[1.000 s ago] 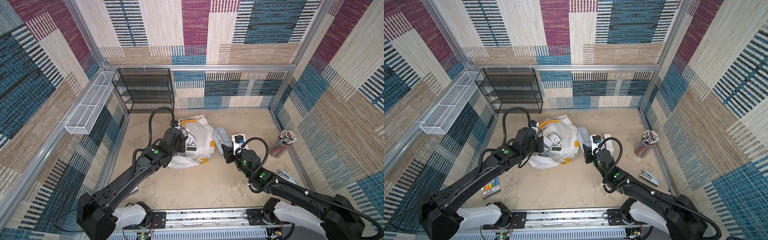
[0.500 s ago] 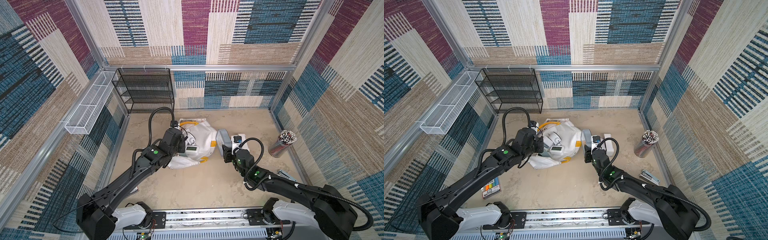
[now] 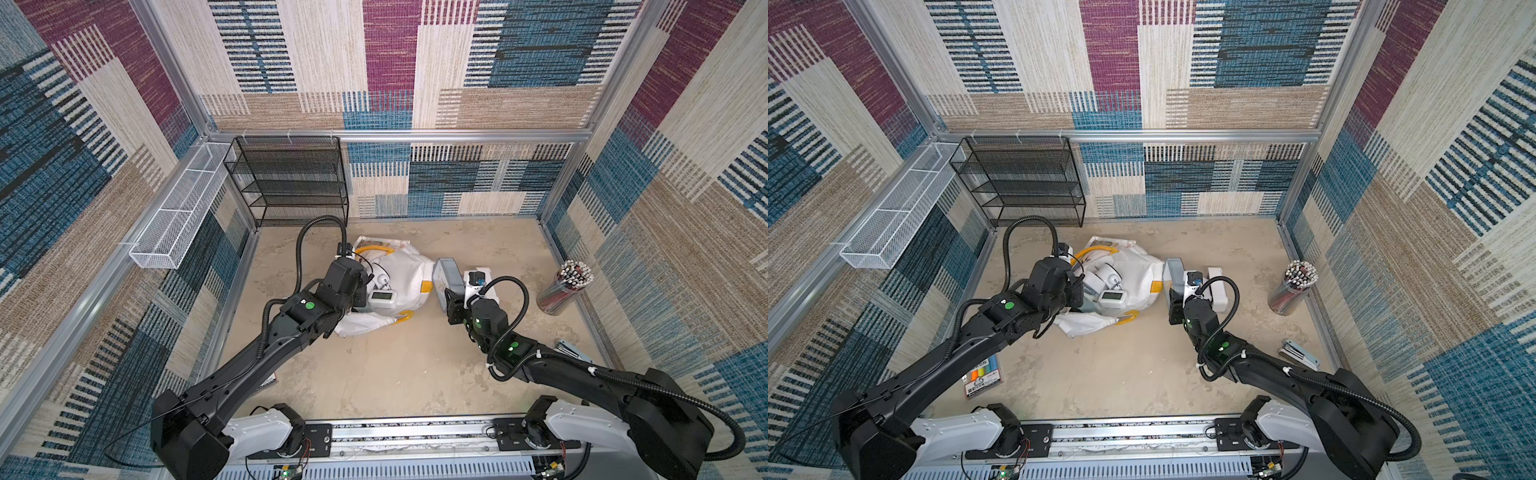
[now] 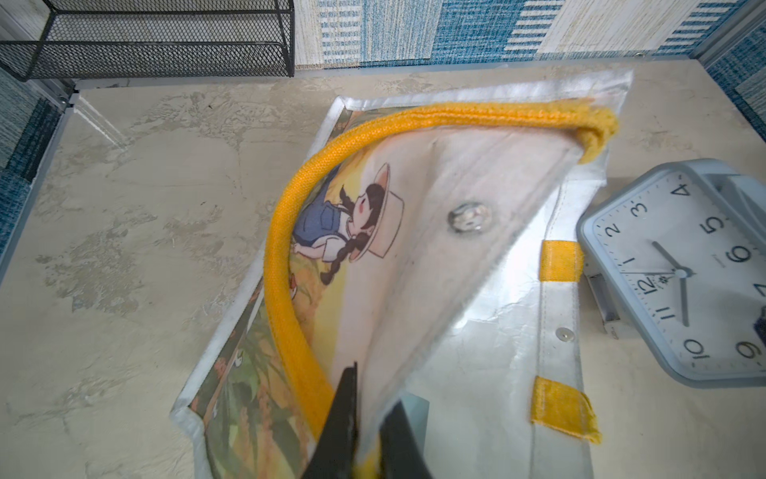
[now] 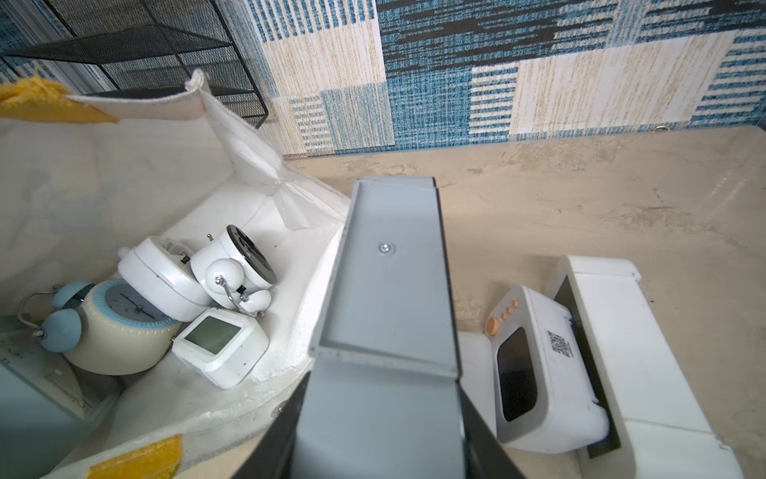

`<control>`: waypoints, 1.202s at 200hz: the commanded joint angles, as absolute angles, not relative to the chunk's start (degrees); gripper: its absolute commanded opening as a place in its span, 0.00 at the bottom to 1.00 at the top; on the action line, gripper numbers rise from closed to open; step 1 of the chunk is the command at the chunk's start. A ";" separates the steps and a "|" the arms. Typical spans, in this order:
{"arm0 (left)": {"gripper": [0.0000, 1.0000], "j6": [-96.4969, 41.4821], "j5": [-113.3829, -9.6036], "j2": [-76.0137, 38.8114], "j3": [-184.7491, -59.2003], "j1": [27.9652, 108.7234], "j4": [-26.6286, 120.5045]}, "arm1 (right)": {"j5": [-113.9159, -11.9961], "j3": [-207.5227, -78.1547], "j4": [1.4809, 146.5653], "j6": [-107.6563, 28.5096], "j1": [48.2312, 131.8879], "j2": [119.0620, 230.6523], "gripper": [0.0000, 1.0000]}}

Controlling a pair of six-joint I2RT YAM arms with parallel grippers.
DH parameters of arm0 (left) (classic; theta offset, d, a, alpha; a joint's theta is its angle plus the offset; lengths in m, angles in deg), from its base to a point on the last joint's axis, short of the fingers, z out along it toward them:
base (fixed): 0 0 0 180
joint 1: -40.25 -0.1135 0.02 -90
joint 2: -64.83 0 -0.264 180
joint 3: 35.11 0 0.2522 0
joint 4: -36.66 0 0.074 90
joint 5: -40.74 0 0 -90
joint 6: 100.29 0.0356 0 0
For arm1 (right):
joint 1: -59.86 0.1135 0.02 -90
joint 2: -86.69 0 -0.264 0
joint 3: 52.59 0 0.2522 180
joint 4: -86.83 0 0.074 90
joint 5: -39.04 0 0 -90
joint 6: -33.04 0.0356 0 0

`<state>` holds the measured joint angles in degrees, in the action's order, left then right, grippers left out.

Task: Take the alarm clock out of the canvas bag
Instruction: Place the alarm at the center of the board.

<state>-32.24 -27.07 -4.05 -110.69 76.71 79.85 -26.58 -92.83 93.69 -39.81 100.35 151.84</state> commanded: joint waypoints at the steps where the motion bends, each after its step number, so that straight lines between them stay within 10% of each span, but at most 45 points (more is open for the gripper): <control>1: 0.00 -31.29 -25.00 -3.81 -110.66 76.59 81.73 | -27.01 -92.33 94.92 -38.41 100.51 150.32 0.18; 240: 0.00 -31.52 -25.30 -2.58 -110.06 76.62 81.60 | -22.58 -95.51 97.78 -36.94 101.12 166.58 0.18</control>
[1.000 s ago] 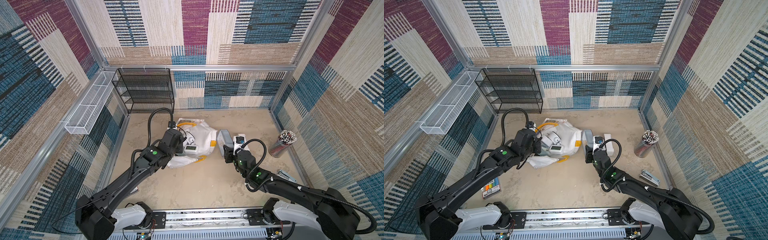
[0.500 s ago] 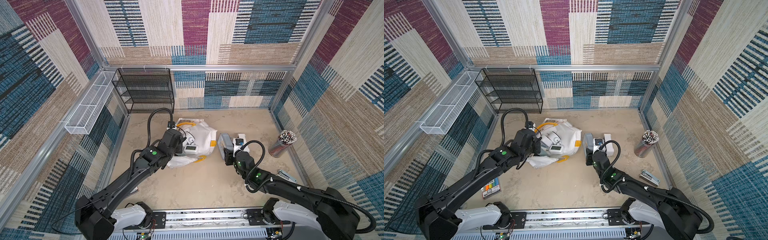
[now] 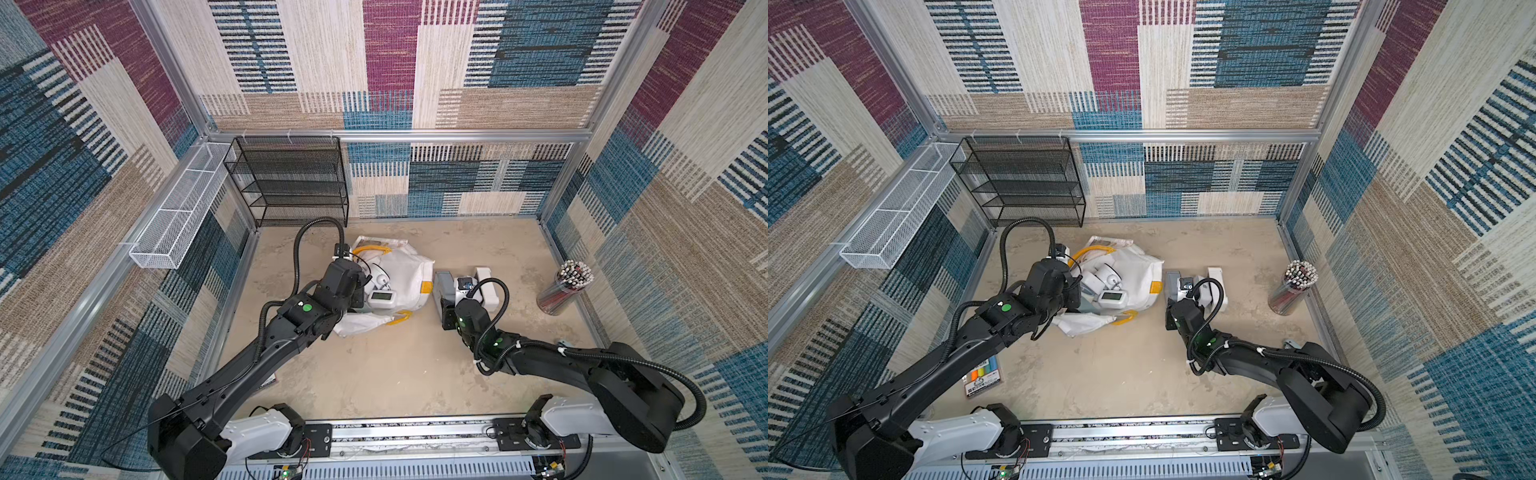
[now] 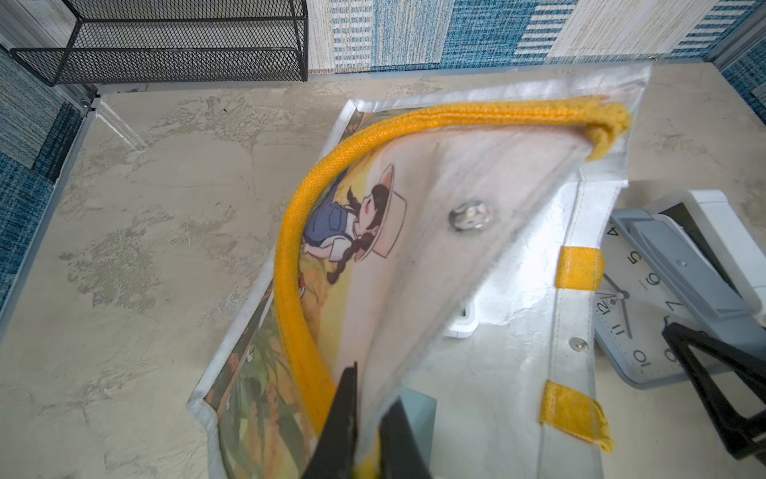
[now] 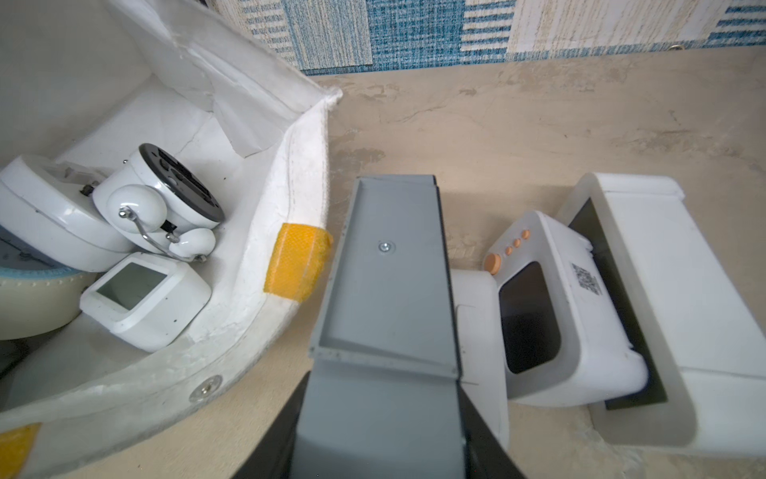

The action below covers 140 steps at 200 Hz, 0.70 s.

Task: Take the alarm clock out of the canvas bag
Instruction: Place the alarm at the center of the board.

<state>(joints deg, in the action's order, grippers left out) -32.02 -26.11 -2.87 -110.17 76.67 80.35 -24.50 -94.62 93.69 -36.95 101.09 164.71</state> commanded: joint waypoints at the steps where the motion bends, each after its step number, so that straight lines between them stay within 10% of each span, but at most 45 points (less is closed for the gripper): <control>1: 0.00 -31.54 -25.33 -2.58 -110.10 76.63 81.61 | -22.57 -95.52 97.77 -36.93 101.10 166.67 0.18; 140: 0.00 -31.71 -25.69 -2.67 -110.04 76.63 81.45 | -22.48 -96.76 95.92 -35.94 100.89 171.95 0.38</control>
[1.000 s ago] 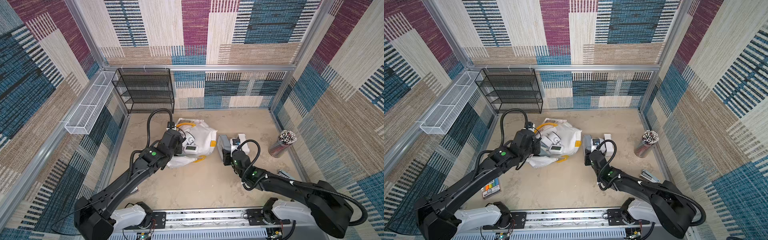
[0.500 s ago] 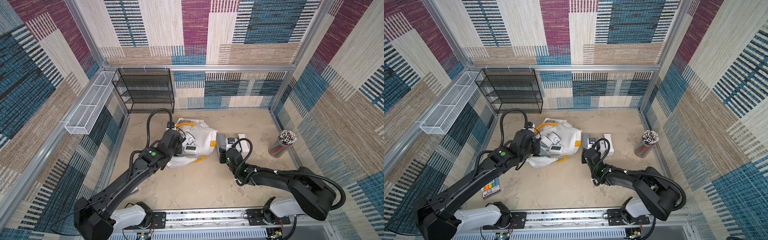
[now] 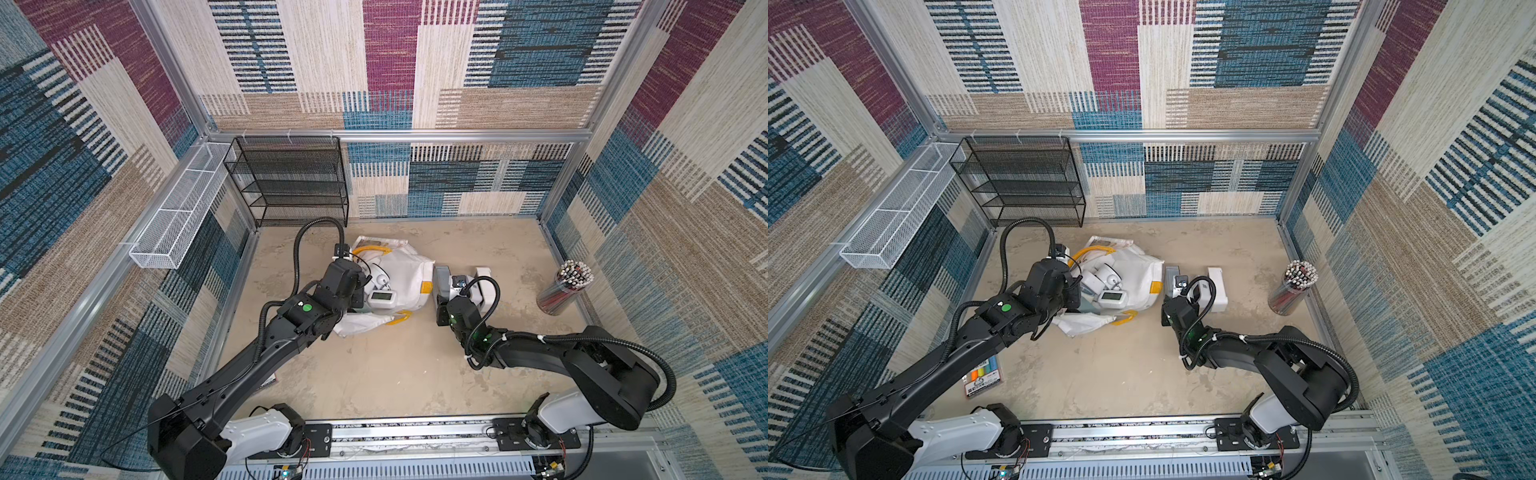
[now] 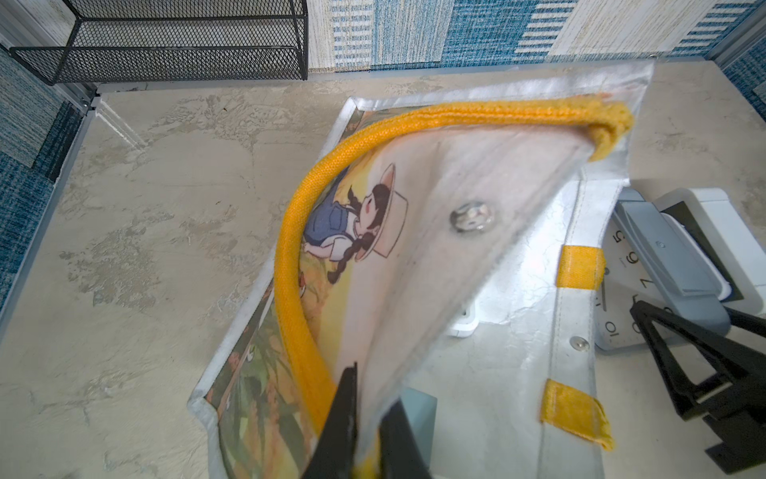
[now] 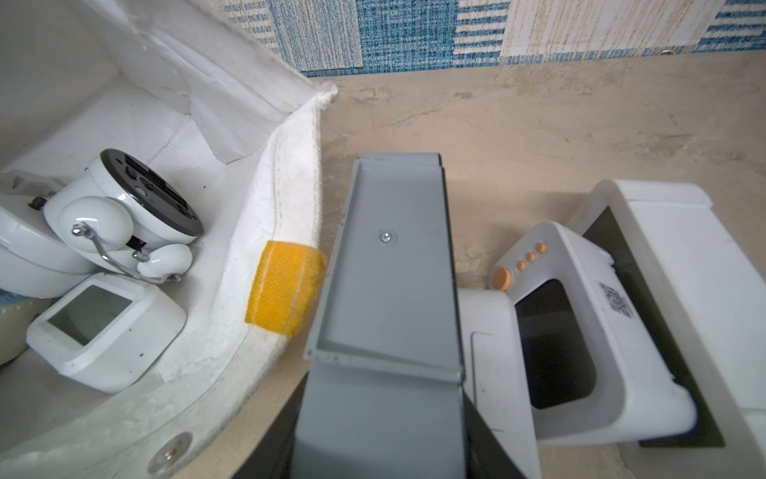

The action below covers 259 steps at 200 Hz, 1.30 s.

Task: Take the alarm clock out of the canvas bag
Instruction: Place the alarm at the center of the board.

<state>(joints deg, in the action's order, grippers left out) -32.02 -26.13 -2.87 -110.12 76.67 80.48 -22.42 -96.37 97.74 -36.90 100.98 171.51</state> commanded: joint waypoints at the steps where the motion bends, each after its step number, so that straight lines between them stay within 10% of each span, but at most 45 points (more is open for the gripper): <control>1: 0.00 -31.72 -25.70 -2.67 -110.04 76.63 81.45 | -22.48 -96.76 95.92 -35.95 100.89 171.95 0.38; 259: 0.00 -31.52 -25.60 -1.64 -108.66 76.62 80.57 | -28.28 -99.21 93.09 -34.48 102.49 159.89 0.72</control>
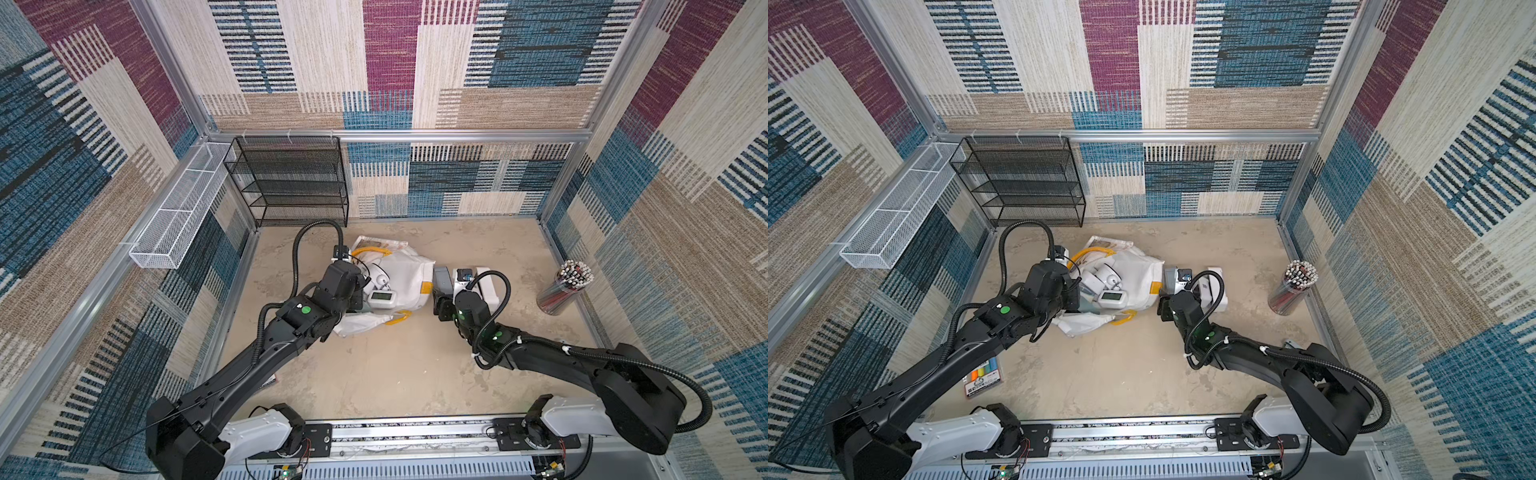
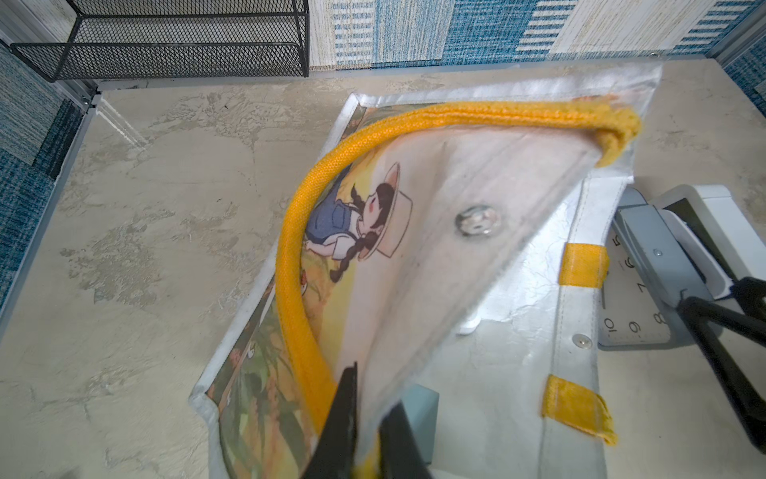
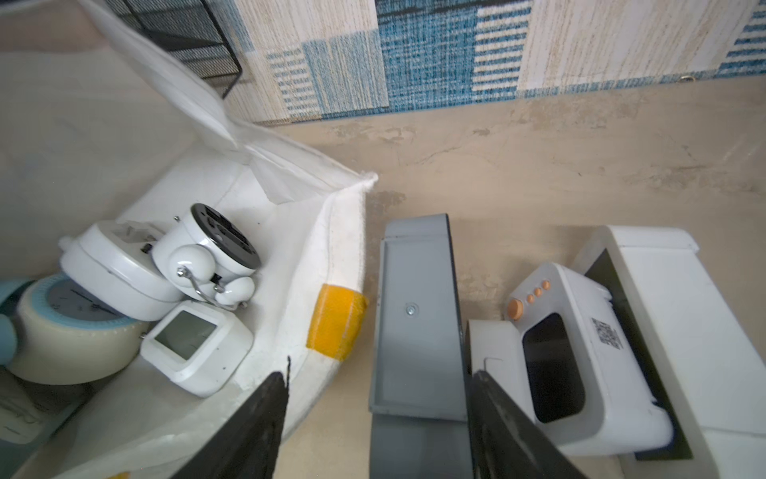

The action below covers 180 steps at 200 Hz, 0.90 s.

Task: Take the alarm clock out of the canvas bag
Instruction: Place the alarm at the center of the board.

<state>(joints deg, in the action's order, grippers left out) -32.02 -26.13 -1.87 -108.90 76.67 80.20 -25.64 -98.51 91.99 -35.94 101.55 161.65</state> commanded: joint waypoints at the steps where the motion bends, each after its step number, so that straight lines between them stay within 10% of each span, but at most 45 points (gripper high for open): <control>1: 0.00 -31.54 -25.61 -1.67 -108.65 76.62 80.52 | -28.33 -99.21 93.10 -34.43 102.53 159.86 0.72; 180: 0.00 -31.78 -27.03 -3.64 -109.60 76.66 79.43 | -38.28 -108.36 95.18 -24.85 111.96 173.23 0.72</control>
<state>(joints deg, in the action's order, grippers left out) -32.05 -27.16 -3.29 -109.14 76.67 79.26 -36.00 -107.60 92.86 -27.27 111.28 172.01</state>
